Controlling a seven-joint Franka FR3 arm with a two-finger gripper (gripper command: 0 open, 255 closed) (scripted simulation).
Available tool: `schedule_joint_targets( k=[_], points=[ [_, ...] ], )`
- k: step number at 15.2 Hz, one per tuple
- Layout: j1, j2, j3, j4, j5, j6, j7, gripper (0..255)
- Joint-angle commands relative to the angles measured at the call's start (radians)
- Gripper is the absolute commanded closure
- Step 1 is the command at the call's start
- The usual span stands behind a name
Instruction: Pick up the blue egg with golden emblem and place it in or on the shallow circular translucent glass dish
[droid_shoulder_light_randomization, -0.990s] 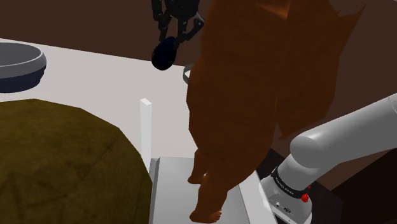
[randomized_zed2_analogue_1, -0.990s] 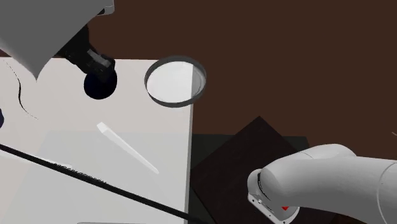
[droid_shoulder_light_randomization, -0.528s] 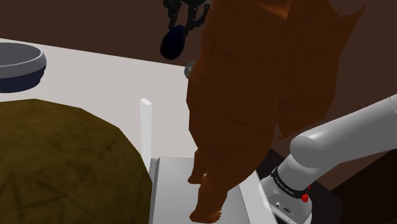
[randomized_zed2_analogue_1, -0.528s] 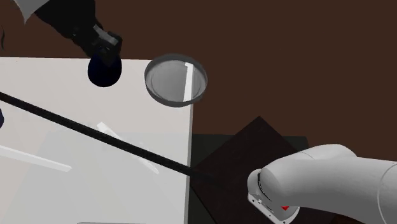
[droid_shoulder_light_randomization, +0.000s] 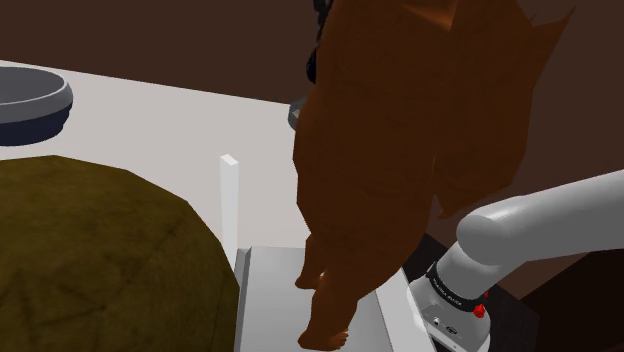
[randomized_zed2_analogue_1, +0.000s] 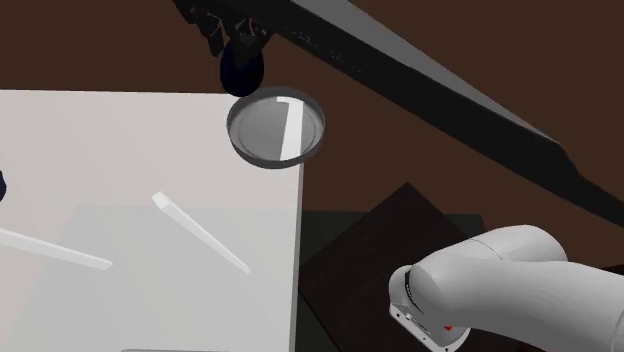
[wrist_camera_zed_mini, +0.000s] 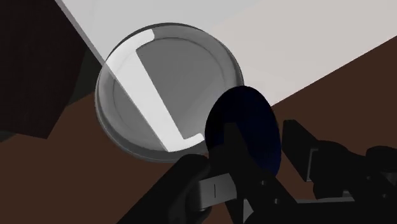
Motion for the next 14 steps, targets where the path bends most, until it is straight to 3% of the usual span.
schedule_joint_targets(
  k=[1, 9, 10, 11, 14],
  points=[
    [0.001, -0.018, -0.04, -0.015, 0.002, -0.008, -0.041, 255],
    [0.016, -0.064, -0.036, -0.161, 0.022, 0.092, -0.051, 255],
    [0.014, -0.056, -0.035, -0.139, 0.019, 0.078, -0.049, 255],
    [0.014, -0.056, -0.035, -0.139, 0.019, 0.078, -0.049, 0],
    [0.118, -0.202, -0.236, -0.444, 0.286, 0.305, -0.2, 0]
  ],
)
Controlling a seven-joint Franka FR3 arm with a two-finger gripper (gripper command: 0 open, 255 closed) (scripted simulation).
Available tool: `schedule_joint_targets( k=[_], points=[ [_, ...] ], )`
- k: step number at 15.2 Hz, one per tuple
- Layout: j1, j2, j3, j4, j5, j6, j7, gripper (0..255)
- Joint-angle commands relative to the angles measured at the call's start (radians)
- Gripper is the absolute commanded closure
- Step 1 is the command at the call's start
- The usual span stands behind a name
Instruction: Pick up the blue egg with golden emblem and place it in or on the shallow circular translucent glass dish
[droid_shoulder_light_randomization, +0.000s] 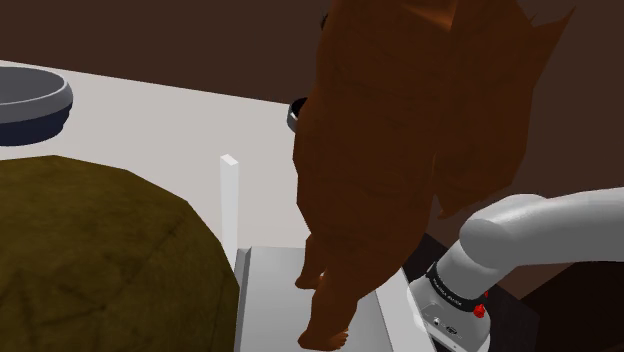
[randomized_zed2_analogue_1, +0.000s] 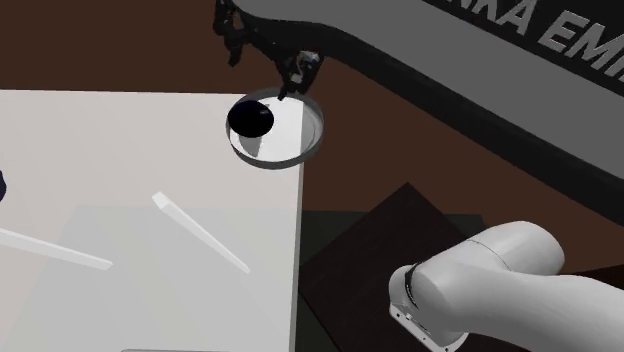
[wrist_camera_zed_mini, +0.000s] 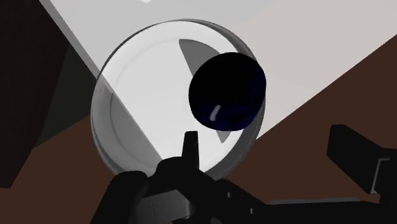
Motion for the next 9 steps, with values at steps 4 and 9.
schedule_joint_targets(
  k=[4, 9],
  points=[
    [0.206, -0.142, -0.293, -0.438, 0.495, 0.344, -0.346, 0],
    [0.282, -0.095, -0.32, -0.494, 0.655, 0.451, -0.466, 0]
  ],
)
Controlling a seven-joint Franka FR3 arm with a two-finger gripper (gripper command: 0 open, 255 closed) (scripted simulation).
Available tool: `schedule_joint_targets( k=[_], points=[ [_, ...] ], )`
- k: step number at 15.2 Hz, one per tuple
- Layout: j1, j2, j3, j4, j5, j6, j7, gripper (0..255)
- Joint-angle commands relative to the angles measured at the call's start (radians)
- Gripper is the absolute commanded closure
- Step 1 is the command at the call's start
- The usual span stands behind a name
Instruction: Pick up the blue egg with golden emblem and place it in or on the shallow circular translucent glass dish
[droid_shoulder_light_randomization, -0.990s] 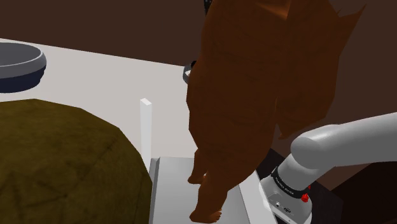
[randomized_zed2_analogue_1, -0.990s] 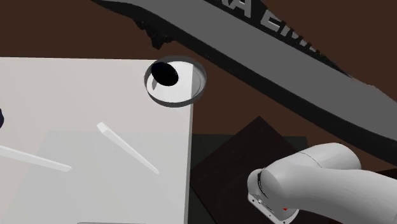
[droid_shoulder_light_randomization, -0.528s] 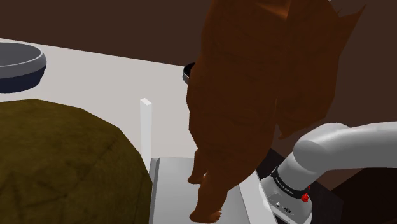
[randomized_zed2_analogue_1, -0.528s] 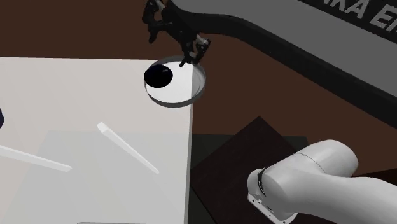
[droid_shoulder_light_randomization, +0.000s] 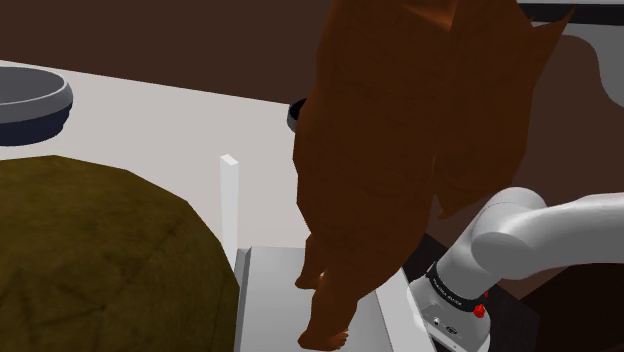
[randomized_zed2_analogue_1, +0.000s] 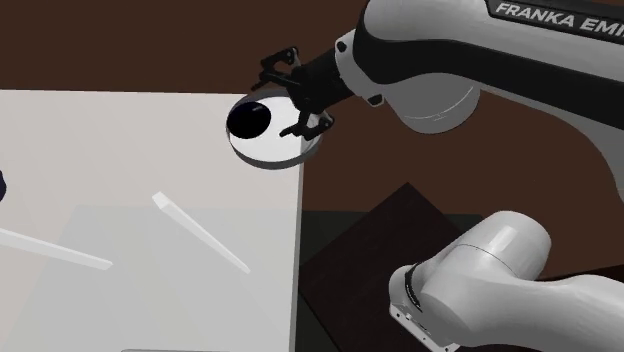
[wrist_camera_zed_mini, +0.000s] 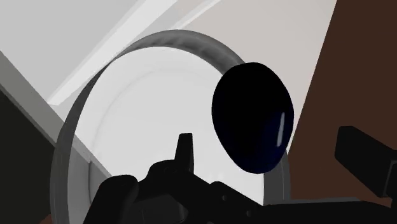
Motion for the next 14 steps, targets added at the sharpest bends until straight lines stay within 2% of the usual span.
schedule_joint_targets(
  k=[1, 4, 12, 13, 14],
  points=[
    [0.017, 0.025, 0.007, -0.001, 0.034, 0.031, -0.022, 0],
    [0.035, 0.061, 0.021, 0.004, 0.068, 0.067, -0.044, 0],
    [0.035, 0.061, 0.021, 0.004, 0.068, 0.067, -0.044, 0],
    [0.035, 0.061, 0.021, 0.004, 0.068, 0.067, -0.044, 255],
    [0.035, 0.061, 0.021, 0.004, 0.068, 0.067, -0.044, 255]
  ],
)
